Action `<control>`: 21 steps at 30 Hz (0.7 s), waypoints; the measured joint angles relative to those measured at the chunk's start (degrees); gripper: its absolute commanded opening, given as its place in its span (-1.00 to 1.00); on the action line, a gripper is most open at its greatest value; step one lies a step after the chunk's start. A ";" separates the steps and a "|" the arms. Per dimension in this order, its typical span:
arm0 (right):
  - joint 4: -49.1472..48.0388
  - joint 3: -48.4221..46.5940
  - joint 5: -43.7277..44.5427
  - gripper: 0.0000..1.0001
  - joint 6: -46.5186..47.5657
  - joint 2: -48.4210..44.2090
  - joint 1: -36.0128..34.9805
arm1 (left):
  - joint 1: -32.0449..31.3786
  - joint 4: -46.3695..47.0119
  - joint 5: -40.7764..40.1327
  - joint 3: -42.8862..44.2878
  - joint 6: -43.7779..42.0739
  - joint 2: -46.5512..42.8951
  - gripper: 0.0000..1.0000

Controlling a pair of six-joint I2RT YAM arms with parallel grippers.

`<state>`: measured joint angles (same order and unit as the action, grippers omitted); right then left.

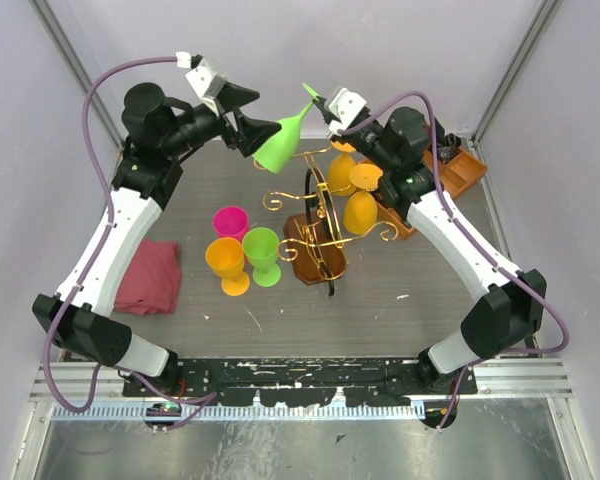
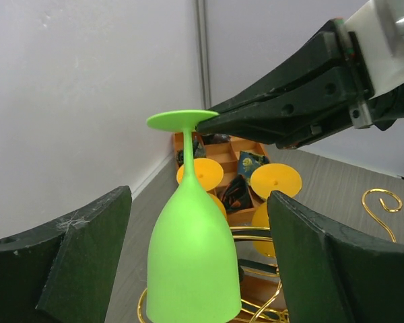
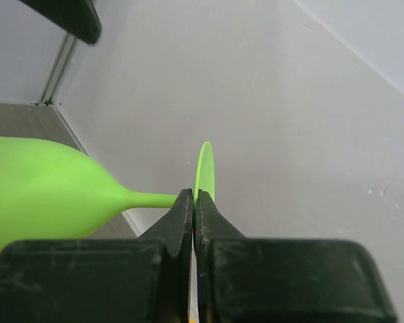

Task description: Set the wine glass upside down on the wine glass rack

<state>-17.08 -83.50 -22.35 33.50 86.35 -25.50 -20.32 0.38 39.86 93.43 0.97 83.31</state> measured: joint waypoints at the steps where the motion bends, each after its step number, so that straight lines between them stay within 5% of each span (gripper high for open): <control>1: -0.66 0.20 -0.39 -0.98 0.50 -0.15 -0.15 | 0.00 -0.35 0.66 0.61 0.20 0.79 0.76; 10: -4.48 0.46 -7.85 -0.98 4.55 -1.16 -1.57 | 0.00 -1.20 4.04 0.94 0.50 3.58 0.76; 21: -4.13 0.48 -13.42 -0.98 7.61 -1.20 -4.22 | -0.52 -1.05 4.74 0.94 0.13 4.85 0.42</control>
<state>-21.21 -83.02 -35.77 41.10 85.14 -29.71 -20.84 -0.67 44.60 94.37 1.10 88.16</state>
